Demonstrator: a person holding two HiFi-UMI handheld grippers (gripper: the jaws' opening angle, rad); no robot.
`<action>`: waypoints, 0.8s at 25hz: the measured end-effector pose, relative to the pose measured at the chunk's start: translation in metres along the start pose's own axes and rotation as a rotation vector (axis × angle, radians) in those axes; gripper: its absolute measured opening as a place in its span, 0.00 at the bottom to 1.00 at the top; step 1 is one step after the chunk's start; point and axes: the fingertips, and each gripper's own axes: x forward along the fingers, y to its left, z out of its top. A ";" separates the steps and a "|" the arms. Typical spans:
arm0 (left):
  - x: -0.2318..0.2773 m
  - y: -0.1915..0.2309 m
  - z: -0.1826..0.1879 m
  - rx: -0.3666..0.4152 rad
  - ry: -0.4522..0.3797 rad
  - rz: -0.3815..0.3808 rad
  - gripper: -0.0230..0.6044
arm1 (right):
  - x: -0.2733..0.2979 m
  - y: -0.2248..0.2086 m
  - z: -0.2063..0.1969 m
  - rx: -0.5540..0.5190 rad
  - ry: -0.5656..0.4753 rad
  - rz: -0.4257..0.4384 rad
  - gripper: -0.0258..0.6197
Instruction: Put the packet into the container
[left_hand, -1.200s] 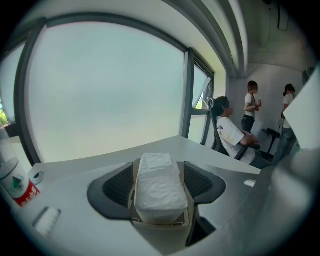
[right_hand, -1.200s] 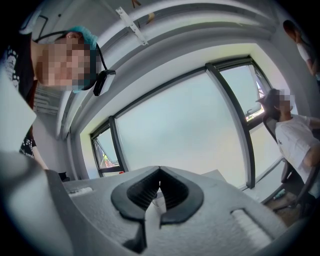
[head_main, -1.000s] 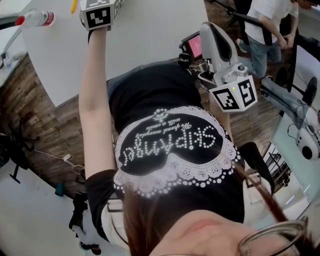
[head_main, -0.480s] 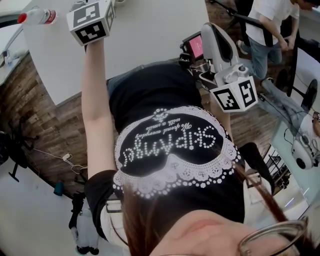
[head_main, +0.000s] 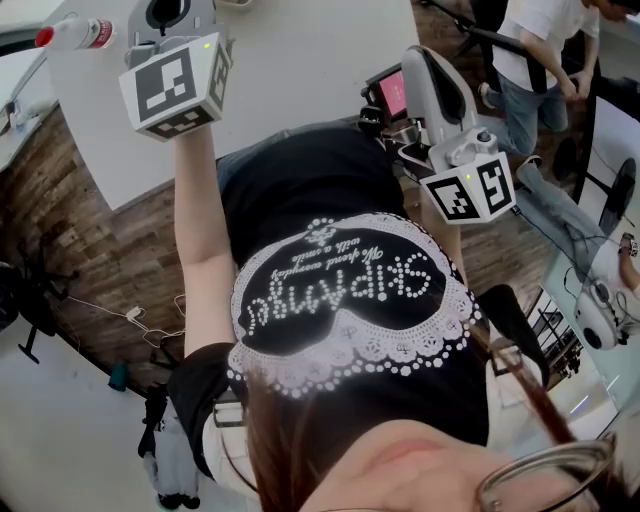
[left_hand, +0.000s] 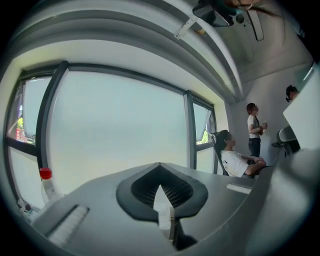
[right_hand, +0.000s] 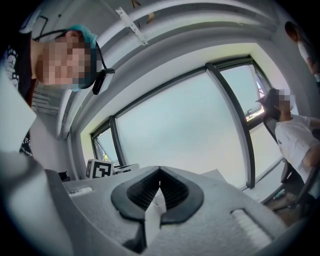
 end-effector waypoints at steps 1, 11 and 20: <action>-0.005 -0.002 0.005 -0.004 -0.014 -0.003 0.04 | 0.001 0.000 0.000 0.000 0.001 0.000 0.04; -0.063 -0.015 0.034 -0.023 -0.077 0.006 0.04 | 0.004 0.002 -0.002 0.000 0.009 0.011 0.04; -0.111 -0.027 0.032 -0.013 -0.091 0.033 0.04 | 0.000 0.004 -0.002 0.000 0.004 0.017 0.04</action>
